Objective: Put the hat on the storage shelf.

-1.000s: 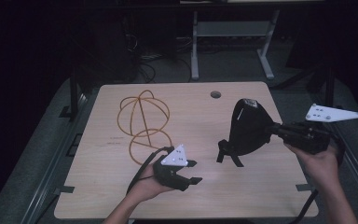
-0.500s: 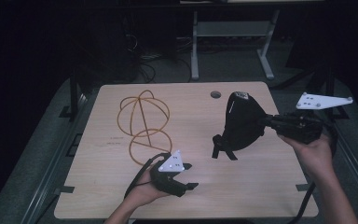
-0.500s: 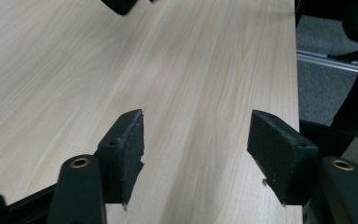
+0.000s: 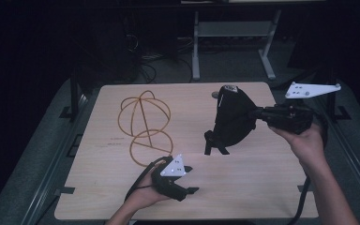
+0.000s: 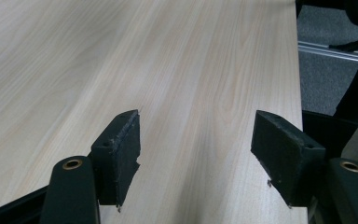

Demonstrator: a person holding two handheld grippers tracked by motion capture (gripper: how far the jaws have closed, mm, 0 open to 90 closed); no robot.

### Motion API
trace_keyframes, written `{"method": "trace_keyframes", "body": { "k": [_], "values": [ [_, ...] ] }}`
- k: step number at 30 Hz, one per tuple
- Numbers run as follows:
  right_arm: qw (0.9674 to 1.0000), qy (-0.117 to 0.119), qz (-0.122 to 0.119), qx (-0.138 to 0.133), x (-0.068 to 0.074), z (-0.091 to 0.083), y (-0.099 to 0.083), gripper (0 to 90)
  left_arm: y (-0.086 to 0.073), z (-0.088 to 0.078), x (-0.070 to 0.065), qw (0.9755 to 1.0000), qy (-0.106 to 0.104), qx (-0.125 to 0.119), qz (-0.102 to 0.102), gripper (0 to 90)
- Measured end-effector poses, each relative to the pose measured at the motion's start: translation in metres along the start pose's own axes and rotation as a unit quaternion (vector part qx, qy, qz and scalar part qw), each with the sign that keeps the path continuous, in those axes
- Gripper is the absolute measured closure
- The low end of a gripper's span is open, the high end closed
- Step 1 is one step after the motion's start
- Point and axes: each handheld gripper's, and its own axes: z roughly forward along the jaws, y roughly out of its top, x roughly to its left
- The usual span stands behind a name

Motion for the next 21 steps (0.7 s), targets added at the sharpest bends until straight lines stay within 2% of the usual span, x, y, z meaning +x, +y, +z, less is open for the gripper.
{"method": "trace_keyframes", "body": {
  "k": [6,21],
  "values": [
    [1.0,0.002,-0.009,-0.003,0.003,0.006,0.012,86.2,-0.001,-0.001,0.001,1.0,0.001,-0.003,-0.004,32.4],
    [0.999,0.029,-0.032,0.006,0.017,0.034,0.045,86.2,-0.002,0.001,0.001,1.0,0.0,-0.001,0.001,32.5]
  ]
}}
